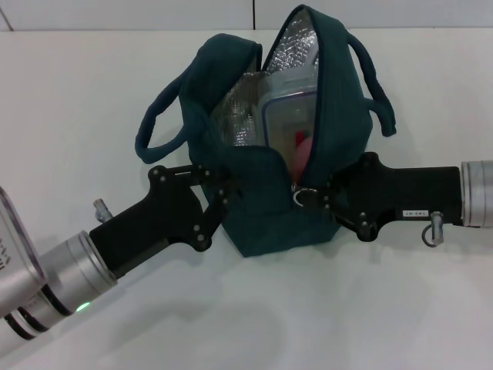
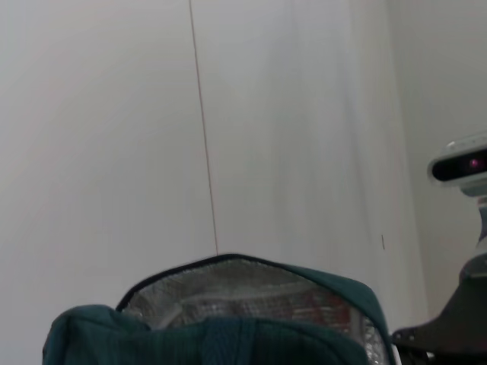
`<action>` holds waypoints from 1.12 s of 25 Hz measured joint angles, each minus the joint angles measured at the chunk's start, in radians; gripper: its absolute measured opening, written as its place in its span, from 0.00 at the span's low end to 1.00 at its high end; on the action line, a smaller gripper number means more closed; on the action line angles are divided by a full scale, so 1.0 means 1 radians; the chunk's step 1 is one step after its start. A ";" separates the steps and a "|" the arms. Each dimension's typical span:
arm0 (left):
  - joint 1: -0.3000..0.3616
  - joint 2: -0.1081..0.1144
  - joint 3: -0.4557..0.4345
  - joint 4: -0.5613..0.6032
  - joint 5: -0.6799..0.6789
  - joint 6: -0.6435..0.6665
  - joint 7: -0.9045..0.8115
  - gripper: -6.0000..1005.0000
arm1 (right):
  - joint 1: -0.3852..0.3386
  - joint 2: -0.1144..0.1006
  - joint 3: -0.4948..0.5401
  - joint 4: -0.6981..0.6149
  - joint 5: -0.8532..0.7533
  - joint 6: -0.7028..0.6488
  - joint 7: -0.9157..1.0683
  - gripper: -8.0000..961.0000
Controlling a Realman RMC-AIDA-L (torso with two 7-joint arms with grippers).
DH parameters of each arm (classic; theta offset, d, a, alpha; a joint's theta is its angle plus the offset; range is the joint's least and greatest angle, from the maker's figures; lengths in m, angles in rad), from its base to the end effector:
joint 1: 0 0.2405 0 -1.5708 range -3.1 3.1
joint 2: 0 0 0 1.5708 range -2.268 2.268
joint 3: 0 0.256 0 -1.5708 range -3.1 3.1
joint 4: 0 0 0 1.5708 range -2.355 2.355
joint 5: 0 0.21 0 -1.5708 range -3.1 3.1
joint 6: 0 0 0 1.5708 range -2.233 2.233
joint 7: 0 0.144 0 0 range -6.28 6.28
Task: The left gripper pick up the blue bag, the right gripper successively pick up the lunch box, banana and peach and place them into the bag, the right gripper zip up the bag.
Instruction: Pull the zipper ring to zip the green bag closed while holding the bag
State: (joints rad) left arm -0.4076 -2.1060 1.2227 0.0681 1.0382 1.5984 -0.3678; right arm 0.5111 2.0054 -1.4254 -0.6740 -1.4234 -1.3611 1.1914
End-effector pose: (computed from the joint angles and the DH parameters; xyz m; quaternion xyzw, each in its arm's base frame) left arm -0.2707 0.2520 -0.0671 -0.8690 -0.0569 -0.3943 0.2936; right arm 0.2087 0.3284 -0.0440 -0.9647 0.0549 0.2462 0.0760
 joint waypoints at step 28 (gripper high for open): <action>-0.055 -0.002 -0.006 -0.137 -0.004 -0.135 -0.044 0.68 | 0.019 0.008 0.034 -0.009 0.012 -0.023 -0.009 0.01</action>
State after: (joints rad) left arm -0.4623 -2.1076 1.2172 -0.0689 1.0340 1.4633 -0.4115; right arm 0.5302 2.0138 -1.3913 -0.6831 -1.4119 -1.3841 1.1827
